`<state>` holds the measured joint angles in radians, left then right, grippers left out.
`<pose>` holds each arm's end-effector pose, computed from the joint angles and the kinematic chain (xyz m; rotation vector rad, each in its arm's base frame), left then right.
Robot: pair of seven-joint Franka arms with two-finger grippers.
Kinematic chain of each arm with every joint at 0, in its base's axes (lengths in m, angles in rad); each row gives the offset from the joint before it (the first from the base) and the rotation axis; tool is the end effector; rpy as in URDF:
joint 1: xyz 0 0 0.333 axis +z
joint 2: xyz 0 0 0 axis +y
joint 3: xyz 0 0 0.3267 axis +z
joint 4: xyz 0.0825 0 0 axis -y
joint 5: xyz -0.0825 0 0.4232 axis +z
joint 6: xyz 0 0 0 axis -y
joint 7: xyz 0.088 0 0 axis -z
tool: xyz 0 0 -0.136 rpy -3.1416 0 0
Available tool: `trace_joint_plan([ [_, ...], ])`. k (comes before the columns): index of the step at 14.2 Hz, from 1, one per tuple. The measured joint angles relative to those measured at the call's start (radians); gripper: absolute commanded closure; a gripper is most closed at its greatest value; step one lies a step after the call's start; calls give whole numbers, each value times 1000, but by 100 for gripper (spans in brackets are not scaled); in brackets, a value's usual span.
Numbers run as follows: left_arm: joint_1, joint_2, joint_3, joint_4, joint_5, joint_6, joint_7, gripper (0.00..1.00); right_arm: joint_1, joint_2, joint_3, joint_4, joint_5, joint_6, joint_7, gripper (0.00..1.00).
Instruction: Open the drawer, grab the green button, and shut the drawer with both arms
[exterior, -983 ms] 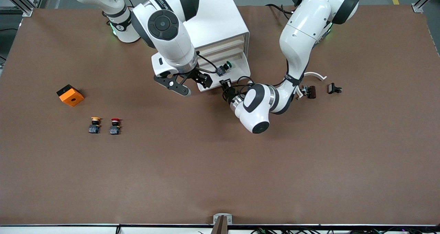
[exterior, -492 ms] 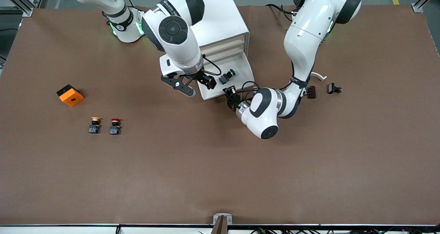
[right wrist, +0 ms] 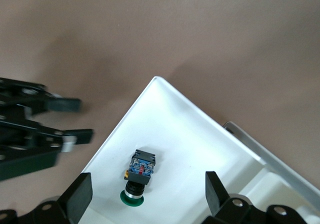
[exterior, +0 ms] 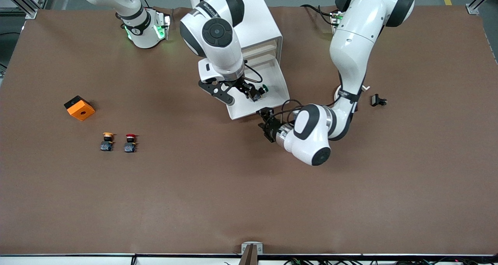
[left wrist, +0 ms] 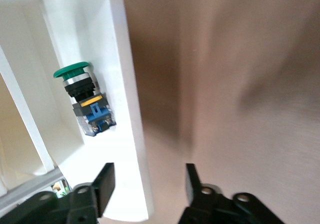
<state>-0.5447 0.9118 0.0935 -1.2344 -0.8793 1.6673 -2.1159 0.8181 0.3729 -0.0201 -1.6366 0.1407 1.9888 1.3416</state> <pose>0.6217 -0.4275 0.1788 -1.4932 -2.2171 1.2141 0.4786 0.5104 0.3651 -2.9578 0.9162 0.1793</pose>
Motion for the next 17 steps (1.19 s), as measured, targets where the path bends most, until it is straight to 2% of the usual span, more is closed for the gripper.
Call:
trace_joint_plan([
  [3, 24, -12, 40, 38, 5, 1, 44, 0, 26, 31, 0, -1, 0, 34, 35, 0],
  [6, 23, -36, 121, 51, 7, 30, 127, 0, 52, 71, 0, -5, 0, 82, 90, 0],
  [10, 24, -73, 226, 55, 27, 38, 366, 0, 85, 133, 0, -10, 0, 131, 221, 0],
  [14, 21, -115, 250, 55, 270, 37, 596, 0, 90, 169, 0, -10, 0, 146, 294, 0],
  [17, -2, -134, 248, 54, 430, 37, 941, 0, 94, 192, 0, -10, 0, 168, 321, 0],
])
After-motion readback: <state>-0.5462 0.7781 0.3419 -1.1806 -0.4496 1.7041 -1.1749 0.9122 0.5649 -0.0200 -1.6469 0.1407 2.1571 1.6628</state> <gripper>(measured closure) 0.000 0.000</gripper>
